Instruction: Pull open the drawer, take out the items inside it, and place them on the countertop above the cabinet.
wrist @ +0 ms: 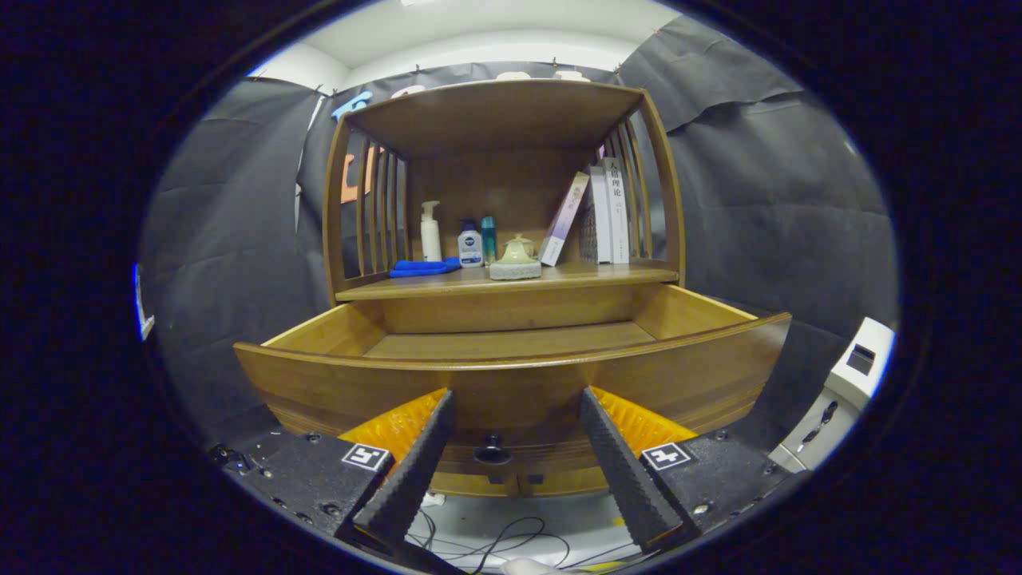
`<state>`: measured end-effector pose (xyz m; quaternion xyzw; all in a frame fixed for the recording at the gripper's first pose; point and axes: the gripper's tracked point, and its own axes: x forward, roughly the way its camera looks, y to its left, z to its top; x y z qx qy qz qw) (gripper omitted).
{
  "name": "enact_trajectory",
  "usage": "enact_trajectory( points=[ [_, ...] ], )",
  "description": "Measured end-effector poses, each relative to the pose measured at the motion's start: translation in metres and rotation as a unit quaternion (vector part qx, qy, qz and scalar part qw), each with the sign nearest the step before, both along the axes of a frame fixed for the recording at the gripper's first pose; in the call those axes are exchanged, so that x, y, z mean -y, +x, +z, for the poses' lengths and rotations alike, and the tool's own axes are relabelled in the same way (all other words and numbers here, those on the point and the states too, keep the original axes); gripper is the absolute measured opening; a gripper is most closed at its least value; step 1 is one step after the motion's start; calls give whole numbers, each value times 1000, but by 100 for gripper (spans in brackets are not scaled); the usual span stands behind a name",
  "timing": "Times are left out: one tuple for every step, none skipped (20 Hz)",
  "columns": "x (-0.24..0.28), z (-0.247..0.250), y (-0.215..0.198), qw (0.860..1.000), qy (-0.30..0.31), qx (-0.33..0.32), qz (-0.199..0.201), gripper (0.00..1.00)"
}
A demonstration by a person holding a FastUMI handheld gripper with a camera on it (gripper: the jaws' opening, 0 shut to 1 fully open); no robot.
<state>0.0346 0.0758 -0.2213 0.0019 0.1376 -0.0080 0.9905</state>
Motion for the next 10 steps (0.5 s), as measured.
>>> enact_trajectory(
  points=[
    [-2,0,1,1000,2,1,-1,100],
    [-2,1,2,1000,0,0,0,100],
    [-3,2,3,1000,-1,1,0,100],
    [-3,3,6,1000,-3,-1,1,100],
    [-3,3,7,1000,-3,-1,2,99],
    [-4,3,13,1000,-2,-2,0,99],
    [-5,4,16,1000,-1,-2,0,99],
    [-6,5,23,1000,-4,-8,0,99],
    [-5,4,33,1000,-6,-9,-1,99],
    [-6,5,43,1000,-3,-10,-1,99]
  ],
)
